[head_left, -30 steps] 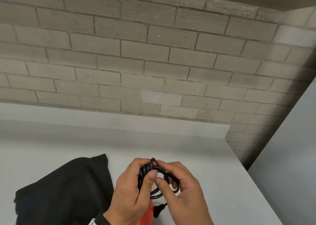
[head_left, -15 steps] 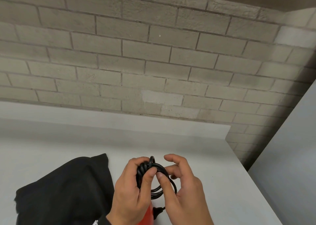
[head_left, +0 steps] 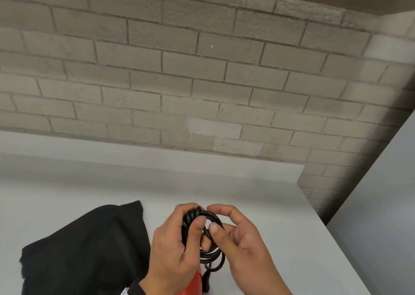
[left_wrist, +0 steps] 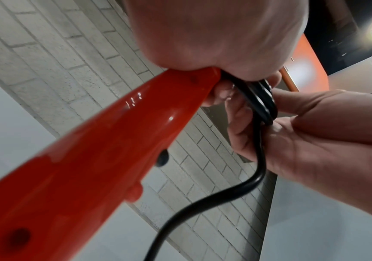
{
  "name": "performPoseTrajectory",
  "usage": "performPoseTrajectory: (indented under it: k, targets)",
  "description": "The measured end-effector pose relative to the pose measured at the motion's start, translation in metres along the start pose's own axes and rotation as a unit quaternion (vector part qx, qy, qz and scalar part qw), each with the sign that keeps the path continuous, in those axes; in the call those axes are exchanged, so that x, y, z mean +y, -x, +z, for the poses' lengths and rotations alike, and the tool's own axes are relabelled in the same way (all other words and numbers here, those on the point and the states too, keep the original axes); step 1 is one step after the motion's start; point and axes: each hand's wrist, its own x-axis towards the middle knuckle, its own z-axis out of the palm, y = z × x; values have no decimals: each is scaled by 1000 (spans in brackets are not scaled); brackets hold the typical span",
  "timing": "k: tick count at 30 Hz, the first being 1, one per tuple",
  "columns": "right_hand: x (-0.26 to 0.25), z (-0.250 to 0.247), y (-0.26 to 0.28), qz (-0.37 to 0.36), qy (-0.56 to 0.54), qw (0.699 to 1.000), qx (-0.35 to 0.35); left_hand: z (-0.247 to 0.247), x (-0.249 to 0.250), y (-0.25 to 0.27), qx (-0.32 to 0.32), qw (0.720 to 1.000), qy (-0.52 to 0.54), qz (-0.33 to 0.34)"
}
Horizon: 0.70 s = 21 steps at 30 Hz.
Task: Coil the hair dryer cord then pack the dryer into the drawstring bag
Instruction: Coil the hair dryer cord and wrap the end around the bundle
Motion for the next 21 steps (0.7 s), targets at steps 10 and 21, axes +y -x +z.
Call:
performPoseTrajectory:
  k: [10,21]
  targets:
    - [38,17,6,-306,444,798,269,-1,-4,-3,37,998,-38,-17]
    - [16,21,8,-144,491,839,187,5,-3,0,6,999,-32,15]
